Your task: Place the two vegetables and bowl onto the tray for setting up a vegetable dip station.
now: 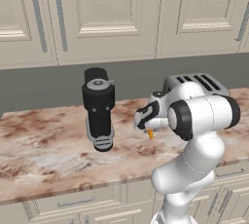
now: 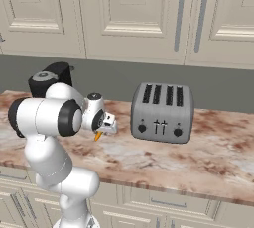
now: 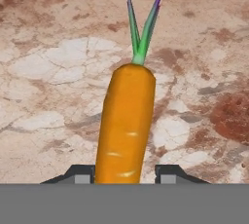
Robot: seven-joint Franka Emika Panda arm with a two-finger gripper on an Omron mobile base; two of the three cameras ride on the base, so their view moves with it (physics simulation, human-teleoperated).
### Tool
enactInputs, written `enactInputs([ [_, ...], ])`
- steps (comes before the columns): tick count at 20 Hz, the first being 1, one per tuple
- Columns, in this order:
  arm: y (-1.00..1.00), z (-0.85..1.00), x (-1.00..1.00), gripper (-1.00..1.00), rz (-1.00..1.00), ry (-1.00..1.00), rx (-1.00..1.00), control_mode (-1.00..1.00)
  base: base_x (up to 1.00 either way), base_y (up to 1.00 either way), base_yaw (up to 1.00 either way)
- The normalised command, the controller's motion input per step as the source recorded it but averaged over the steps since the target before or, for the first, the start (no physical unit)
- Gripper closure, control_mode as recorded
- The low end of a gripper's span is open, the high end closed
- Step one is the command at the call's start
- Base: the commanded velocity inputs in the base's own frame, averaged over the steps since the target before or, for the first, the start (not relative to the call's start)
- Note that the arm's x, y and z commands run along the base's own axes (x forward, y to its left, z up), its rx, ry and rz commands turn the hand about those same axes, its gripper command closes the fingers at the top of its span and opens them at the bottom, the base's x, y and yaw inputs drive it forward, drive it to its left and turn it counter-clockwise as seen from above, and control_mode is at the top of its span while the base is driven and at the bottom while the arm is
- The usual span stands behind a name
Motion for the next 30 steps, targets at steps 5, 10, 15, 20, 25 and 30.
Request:
enactInputs([
  [5,0.00,0.00,0.00,1.00,0.00,0.00,0.00,-1.00,0.00,0.00,0.00],
  [10,0.00,0.08,-0.15,1.00,0.00,0.00,0.00,-1.00,0.00,0.00,0.00],
  [15,0.00,0.23,-0.53,1.00,0.00,0.00,0.00,-1.00,0.00,0.00,0.00],
  [20,0.00,0.38,-0.49,1.00,-0.01,0.00,0.00,-1.00,0.00,0.00,0.00],
  [25,0.00,0.35,-0.50,1.00,-0.03,0.00,0.00,-1.00,0.00,0.00,0.00],
  [30,0.00,0.44,-0.37,1.00,-0.06,0.01,0.00,-1.00,0.00,0.00,0.00],
])
